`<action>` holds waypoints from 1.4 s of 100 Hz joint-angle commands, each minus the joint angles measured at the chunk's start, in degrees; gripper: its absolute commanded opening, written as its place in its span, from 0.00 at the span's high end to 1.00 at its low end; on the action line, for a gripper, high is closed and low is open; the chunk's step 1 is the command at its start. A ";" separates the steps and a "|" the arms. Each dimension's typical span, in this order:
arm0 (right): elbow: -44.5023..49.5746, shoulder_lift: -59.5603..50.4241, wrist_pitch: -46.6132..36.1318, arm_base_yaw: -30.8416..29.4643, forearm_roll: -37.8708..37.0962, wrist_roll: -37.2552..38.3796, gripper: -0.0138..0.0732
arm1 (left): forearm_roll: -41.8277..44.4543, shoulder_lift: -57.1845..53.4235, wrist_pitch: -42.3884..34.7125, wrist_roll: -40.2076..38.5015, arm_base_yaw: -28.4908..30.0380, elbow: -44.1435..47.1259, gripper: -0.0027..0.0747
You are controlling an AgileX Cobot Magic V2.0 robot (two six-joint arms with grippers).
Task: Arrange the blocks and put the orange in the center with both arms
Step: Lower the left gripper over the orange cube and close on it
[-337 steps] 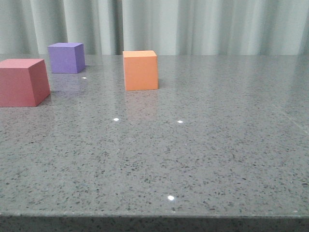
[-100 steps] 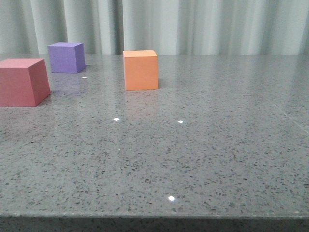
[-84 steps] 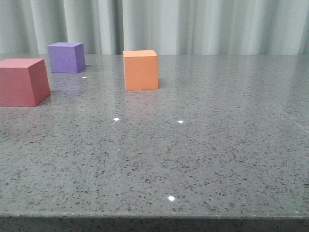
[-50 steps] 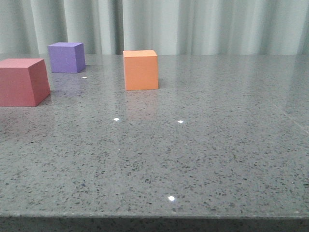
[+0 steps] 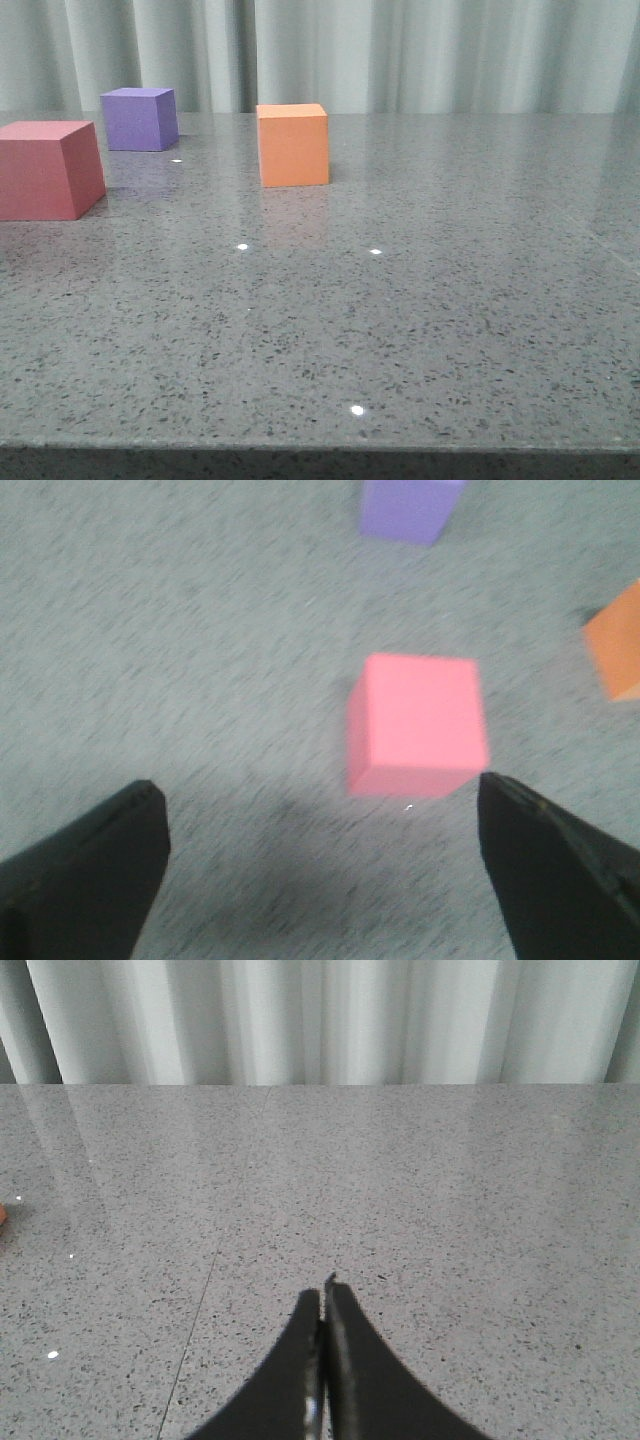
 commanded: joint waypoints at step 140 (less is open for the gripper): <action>-1.60 0.02 -4.49 -0.45 -1.07 -0.39 0.92 | 33.02 51.73 0.16 -37.11 -34.58 -48.80 0.21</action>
